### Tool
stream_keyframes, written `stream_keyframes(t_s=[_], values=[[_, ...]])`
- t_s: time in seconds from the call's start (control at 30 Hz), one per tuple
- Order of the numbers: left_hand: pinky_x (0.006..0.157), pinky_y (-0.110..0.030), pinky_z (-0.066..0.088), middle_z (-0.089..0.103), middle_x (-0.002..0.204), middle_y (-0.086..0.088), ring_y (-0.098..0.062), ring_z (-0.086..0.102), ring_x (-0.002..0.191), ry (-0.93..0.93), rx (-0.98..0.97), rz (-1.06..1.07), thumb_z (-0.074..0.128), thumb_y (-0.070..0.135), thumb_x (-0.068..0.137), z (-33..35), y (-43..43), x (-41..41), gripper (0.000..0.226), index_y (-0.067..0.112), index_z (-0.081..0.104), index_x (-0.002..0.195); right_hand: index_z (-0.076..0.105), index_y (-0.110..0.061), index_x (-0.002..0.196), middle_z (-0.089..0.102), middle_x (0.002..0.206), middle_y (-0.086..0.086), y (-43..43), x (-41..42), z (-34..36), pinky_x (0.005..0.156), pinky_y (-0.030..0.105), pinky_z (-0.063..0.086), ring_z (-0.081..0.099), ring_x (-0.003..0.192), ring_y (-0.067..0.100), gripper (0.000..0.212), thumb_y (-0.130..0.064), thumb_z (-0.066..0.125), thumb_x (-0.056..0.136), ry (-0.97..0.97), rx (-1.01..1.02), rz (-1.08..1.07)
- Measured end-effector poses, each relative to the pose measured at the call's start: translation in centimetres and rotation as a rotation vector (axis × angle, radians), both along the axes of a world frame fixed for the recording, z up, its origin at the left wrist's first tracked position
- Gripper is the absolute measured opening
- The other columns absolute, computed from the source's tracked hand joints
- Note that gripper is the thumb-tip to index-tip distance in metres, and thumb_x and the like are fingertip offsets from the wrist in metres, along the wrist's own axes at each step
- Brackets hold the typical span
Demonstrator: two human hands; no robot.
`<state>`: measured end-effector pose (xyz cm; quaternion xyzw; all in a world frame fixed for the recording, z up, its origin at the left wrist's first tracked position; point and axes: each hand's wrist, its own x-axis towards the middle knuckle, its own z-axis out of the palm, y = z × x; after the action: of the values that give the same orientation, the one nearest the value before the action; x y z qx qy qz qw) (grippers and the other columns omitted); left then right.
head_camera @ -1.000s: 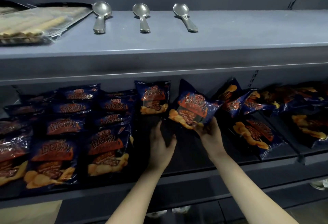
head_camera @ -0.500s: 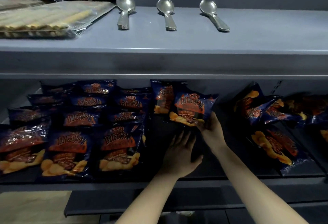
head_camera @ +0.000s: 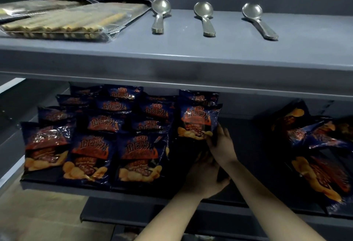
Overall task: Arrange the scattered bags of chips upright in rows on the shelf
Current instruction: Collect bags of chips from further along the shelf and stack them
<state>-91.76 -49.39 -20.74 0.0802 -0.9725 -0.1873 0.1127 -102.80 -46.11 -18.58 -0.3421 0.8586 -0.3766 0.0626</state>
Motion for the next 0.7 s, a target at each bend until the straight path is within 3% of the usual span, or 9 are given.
stream_keyframes(t_s=[0.13,0.27,0.57,0.7], values=[[0.117,-0.033,0.007,0.024,0.155,-0.006,-0.020,0.012,0.144,0.002,-0.012,0.000,0.047,0.048,0.090,-0.2,0.0,-0.1,0.071,0.018,0.022,0.149,0.031,-0.003,0.144,0.044,0.139,0.015,0.2,-0.3,-0.4,0.108,0.042,0.030,0.038,0.127,0.029,0.059,-0.030,0.050,0.095,0.143,0.110,-0.009],[0.117,-0.033,0.010,0.027,0.154,-0.005,-0.019,0.015,0.143,0.020,-0.018,-0.007,0.046,0.048,0.090,-0.4,0.0,-0.1,0.069,0.020,0.024,0.148,0.034,-0.014,0.143,0.037,0.147,0.009,0.5,-0.2,-0.6,0.115,0.050,0.016,0.029,0.136,0.027,0.055,-0.043,0.037,0.096,0.161,0.228,-0.047],[0.117,-0.031,0.006,0.027,0.154,-0.005,-0.019,0.014,0.143,0.039,-0.030,-0.004,0.041,0.052,0.090,-0.7,0.1,-0.3,0.067,0.022,0.024,0.148,0.035,-0.024,0.144,0.029,0.153,0.003,1.1,-0.5,-0.8,0.116,0.049,0.006,0.014,0.144,0.022,0.055,-0.051,0.024,0.097,0.094,0.358,-0.012],[0.117,-0.029,0.000,0.022,0.155,-0.004,-0.018,0.009,0.144,0.056,-0.092,-0.008,0.039,0.053,0.090,-0.7,0.0,-0.4,0.069,0.020,0.023,0.148,0.037,-0.026,0.142,0.036,0.149,0.000,2.8,-0.5,-0.6,0.115,0.046,0.012,0.023,0.140,0.019,0.049,-0.045,0.030,0.098,0.130,0.286,0.008]])
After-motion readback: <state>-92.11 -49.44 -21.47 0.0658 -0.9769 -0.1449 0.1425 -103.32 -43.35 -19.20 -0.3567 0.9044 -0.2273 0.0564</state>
